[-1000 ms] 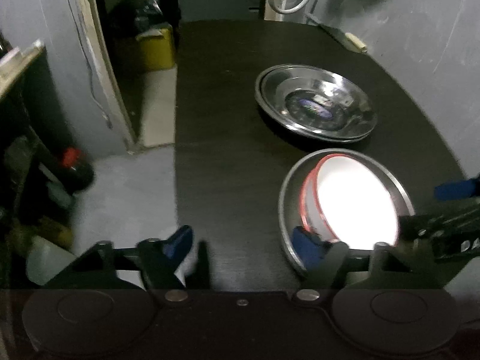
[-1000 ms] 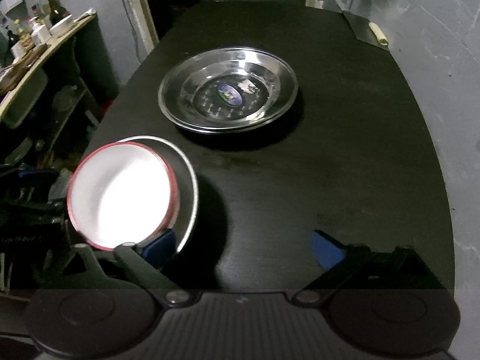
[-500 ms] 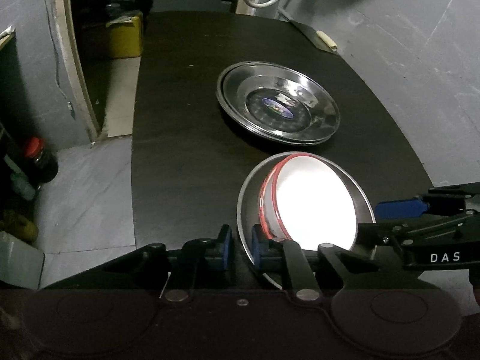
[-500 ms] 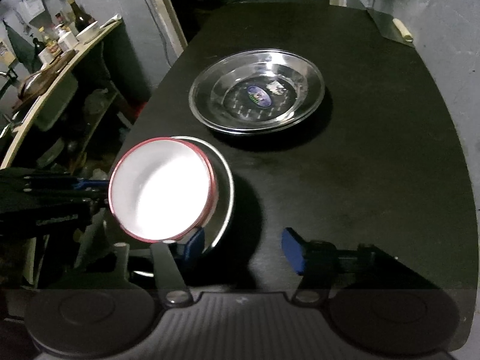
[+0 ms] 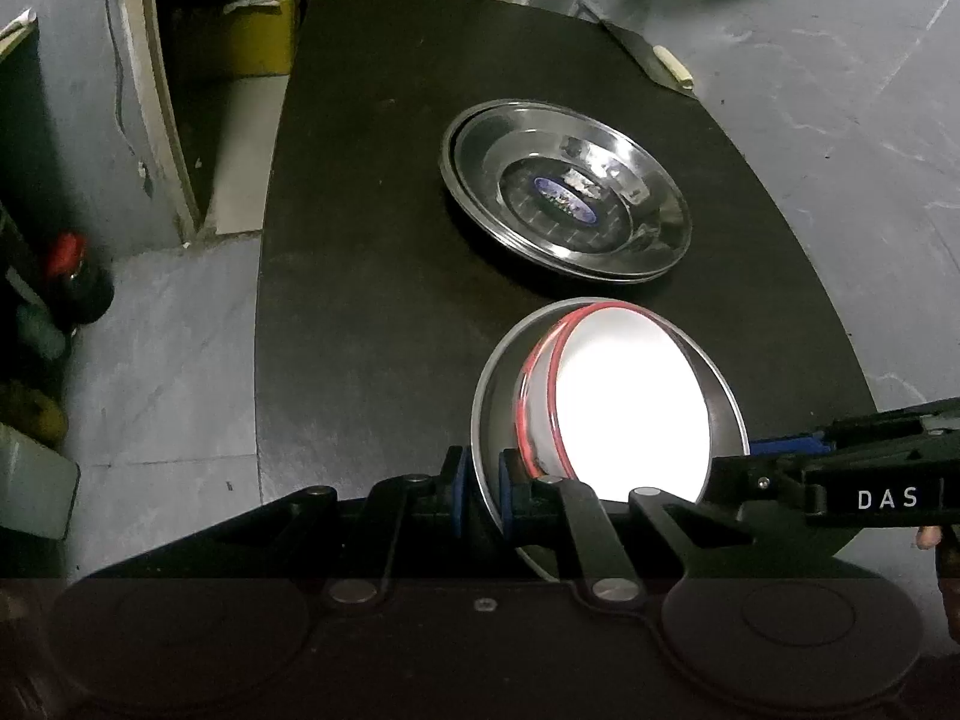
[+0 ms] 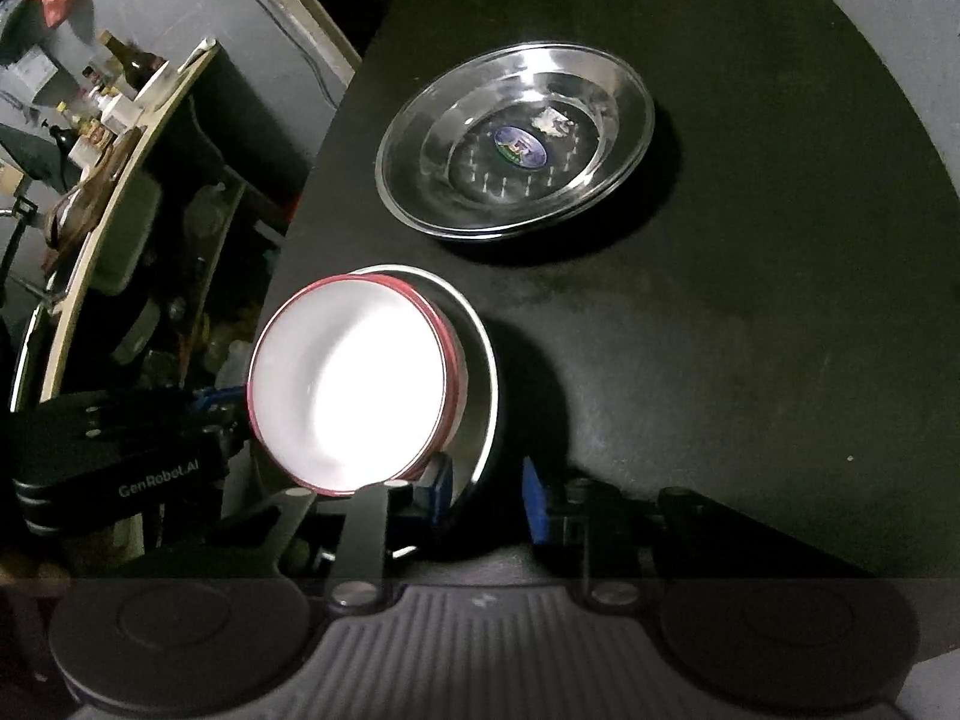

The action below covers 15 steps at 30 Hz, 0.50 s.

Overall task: Organize plates and bowls
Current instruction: 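Close both grippers on the rim of the steel bowl holding the nested bowls, then lift the nested bowls with both grippers and carry them over the steel plates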

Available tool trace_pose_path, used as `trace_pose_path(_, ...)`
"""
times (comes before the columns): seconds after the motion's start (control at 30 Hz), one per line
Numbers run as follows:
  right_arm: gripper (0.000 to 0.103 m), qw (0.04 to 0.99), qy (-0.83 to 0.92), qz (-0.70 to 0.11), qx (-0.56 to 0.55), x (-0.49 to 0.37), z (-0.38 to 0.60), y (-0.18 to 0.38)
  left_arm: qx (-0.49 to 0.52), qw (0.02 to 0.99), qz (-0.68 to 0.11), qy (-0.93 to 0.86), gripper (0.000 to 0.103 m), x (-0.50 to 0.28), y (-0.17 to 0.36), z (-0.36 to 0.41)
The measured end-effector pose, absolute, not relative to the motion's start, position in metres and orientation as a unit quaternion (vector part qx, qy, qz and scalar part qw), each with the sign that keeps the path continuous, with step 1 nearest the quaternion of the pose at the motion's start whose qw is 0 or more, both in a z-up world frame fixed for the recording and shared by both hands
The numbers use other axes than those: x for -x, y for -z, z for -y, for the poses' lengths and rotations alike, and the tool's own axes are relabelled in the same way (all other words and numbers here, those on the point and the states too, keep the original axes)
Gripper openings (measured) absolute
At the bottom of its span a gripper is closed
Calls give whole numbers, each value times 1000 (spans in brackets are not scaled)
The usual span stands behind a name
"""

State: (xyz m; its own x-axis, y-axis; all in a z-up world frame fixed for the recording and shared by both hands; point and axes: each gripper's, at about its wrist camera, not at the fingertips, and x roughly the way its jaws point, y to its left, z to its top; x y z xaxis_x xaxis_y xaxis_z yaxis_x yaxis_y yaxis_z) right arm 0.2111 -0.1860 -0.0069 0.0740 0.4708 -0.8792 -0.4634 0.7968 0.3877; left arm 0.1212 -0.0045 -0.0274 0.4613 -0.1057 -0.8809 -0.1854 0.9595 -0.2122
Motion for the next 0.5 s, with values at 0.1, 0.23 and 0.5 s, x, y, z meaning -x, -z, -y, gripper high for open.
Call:
trace_pose_path(0.1, 21, 727, -323, -605, -18, -213, 187, 10, 137, 841, -522, -25, 10, -123, 28, 5)
trace_pose_path(0.23, 19, 724, -329, -605, -31, -214, 189, 10, 138, 840, -524, -23, 10, -125, 28, 6)
trace_pose_path(0.5, 19, 730, -326, -600, -29, -212, 195, 6, 149, 838, -525, -14, 10, -125, 29, 9)
